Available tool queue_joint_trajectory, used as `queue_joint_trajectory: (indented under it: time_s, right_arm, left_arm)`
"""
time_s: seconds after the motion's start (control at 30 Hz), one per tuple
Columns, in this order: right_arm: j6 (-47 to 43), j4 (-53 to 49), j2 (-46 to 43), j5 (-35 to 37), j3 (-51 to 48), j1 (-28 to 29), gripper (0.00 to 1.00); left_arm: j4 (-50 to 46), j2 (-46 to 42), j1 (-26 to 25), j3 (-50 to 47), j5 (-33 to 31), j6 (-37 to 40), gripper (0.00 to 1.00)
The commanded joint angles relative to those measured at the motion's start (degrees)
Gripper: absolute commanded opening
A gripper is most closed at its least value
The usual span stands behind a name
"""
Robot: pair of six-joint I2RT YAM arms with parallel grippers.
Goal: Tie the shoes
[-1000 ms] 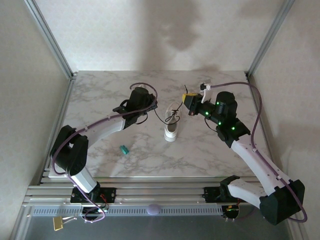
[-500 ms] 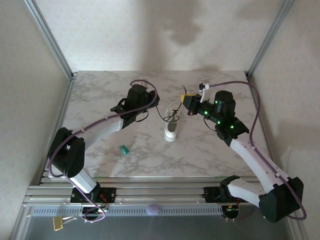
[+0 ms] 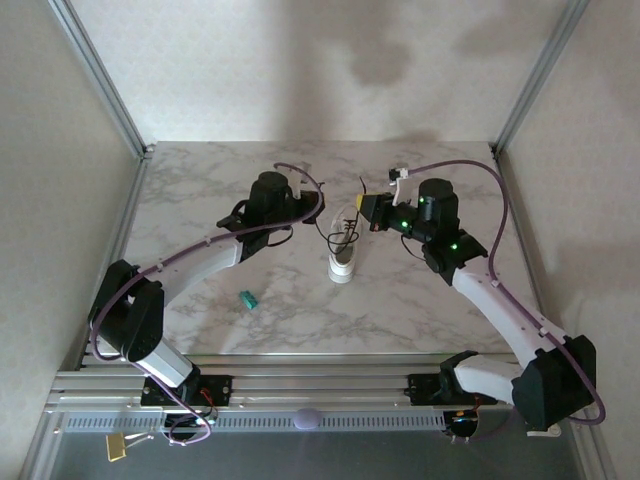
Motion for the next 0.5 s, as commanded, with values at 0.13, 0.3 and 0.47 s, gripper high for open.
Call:
queue_joint_trajectory:
  time_s: [0.13, 0.3, 0.47]
  right_arm:
    - [-1.30, 0.84, -2.05, 0.51, 3.13, 0.36, 0.00]
    - [-0.86, 1.03, -1.62, 0.21, 3.22, 0.37, 0.00]
    - [-1.11, 0.86, -1.73, 0.08, 3.13, 0.34, 0.00]
  left_arm:
    - [-2.93, -1.55, 0.42, 0.23, 8.97, 11.85, 0.00]
    - [-8.28, 0.59, 0.52, 1.97, 12.69, 17.74, 0.00]
    - [-14.77, 1.46, 0.52, 5.05, 14.55, 21.15, 0.00]
